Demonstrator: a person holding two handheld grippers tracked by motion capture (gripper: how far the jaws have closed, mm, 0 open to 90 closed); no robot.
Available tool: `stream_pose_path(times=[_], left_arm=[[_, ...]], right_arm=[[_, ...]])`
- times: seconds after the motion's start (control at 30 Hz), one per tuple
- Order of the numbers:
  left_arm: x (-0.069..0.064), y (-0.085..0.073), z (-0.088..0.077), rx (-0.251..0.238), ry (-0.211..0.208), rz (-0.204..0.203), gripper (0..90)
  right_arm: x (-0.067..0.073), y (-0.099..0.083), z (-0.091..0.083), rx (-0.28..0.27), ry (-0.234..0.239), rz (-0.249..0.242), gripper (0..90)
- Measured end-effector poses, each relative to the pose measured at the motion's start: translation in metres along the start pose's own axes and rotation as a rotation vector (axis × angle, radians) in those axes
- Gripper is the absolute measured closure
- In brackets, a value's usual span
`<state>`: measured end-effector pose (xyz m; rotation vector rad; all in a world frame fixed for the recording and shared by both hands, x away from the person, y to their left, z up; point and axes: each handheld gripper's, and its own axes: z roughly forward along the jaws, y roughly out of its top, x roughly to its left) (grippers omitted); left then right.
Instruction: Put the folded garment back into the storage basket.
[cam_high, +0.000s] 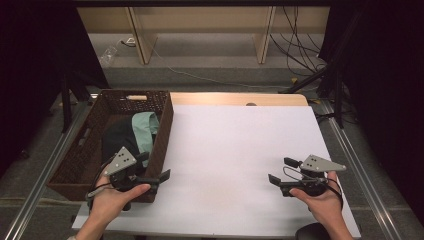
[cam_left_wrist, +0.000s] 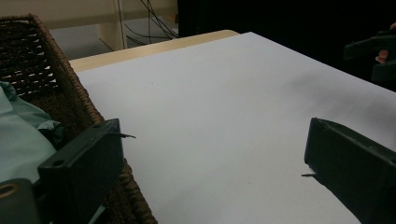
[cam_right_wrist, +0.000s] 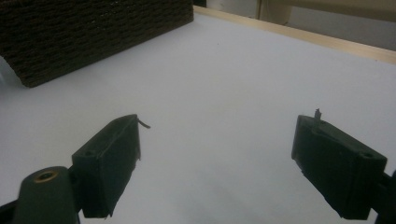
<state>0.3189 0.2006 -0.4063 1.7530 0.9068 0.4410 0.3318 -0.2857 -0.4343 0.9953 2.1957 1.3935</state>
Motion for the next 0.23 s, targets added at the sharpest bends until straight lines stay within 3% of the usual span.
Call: stream_pose_path(times=[0.23], left_arm=[[0.0014,0.0,0.0018,0.011,0.007,0.0,4.1]], right_arm=[[-0.0008,-0.0004,0.0005,0.002,-0.004,0.001,16.2]])
